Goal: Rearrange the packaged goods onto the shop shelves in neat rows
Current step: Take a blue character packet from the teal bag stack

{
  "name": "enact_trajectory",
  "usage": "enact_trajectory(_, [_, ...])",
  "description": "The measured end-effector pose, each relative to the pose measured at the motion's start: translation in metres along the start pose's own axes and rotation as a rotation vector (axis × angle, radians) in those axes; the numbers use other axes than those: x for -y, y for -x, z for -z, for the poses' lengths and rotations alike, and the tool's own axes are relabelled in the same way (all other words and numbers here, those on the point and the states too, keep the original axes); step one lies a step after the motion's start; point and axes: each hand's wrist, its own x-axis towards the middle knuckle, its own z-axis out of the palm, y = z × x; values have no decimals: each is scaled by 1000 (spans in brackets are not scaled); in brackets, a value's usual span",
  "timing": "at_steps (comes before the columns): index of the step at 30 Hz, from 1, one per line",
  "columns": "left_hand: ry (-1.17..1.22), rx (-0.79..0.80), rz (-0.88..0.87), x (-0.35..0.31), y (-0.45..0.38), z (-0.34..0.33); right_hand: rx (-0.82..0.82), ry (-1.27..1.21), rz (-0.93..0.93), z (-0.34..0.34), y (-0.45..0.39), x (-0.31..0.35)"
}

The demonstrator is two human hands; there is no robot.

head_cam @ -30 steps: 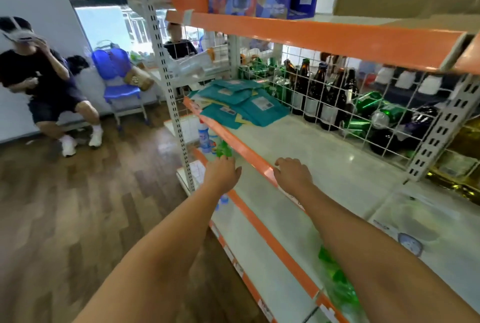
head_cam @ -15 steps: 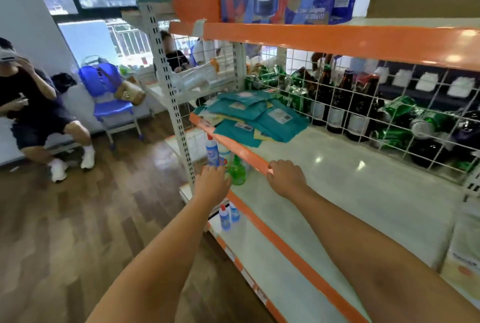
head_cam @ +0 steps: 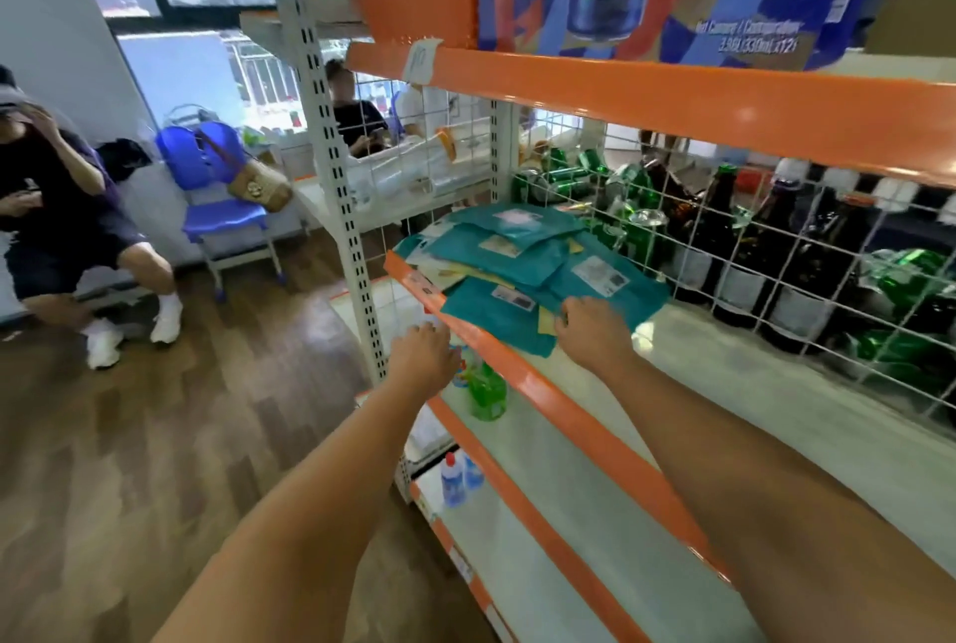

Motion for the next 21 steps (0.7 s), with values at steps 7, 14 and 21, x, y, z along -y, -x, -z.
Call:
enact_trajectory(7, [-94, -33, -91, -6, -68, 16, -30, -22, -63, -2, -62, -1])
enact_trajectory(14, [59, -116, -113, 1, -125, 15, -43, -59, -129, -13, -110, -5])
enact_trajectory(21, [-28, -227, -203, 26, -201, 30, -12, -108, -307, -16, -158, 0])
